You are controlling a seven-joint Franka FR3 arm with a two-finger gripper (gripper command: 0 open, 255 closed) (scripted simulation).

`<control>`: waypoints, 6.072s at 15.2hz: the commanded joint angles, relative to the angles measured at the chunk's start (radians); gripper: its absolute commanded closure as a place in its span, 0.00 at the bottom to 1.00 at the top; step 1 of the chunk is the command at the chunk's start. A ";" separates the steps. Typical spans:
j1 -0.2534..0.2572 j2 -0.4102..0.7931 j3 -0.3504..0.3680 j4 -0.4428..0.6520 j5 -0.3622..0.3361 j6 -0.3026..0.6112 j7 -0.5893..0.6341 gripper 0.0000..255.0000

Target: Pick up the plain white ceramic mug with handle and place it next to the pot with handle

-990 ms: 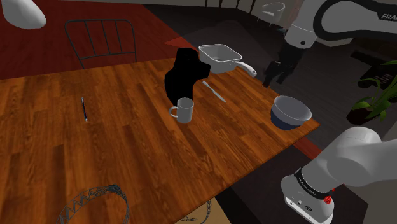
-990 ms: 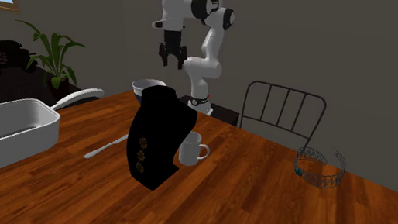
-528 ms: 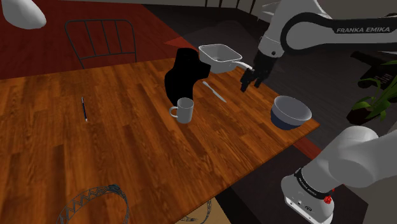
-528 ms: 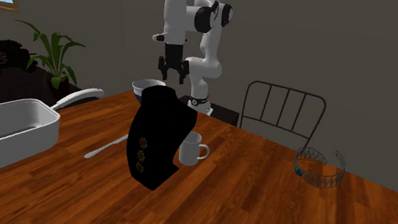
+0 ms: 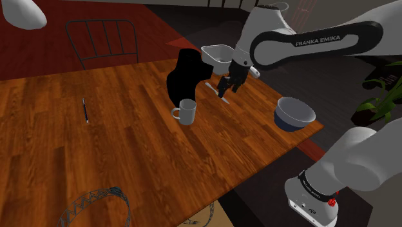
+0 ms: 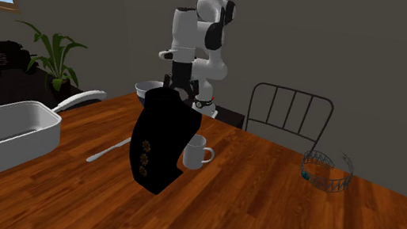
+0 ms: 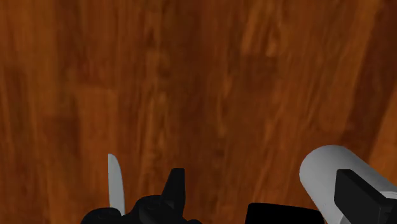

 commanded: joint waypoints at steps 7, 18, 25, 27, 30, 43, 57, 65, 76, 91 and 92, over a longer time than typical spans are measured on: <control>0.038 0.267 0.062 0.156 -0.065 0.157 0.054 0.00; 0.069 0.467 0.075 0.247 -0.139 0.282 0.104 0.00; 0.069 0.473 0.075 0.247 -0.141 0.288 0.106 0.00; 0.069 0.473 0.075 0.247 -0.141 0.288 0.106 0.00; 0.071 0.469 0.076 0.238 -0.142 0.293 0.110 1.00; 0.066 0.429 0.079 0.277 -0.126 0.215 0.094 1.00; 0.062 0.353 0.083 0.376 -0.100 0.041 0.075 1.00; 0.061 0.327 0.084 0.453 -0.092 -0.061 0.069 1.00; 0.061 0.313 0.085 0.584 -0.087 -0.206 0.064 1.00; -0.042 0.429 0.004 0.804 -0.062 -0.310 -0.130 1.00; -0.054 0.447 -0.004 0.829 -0.059 -0.317 -0.150 1.00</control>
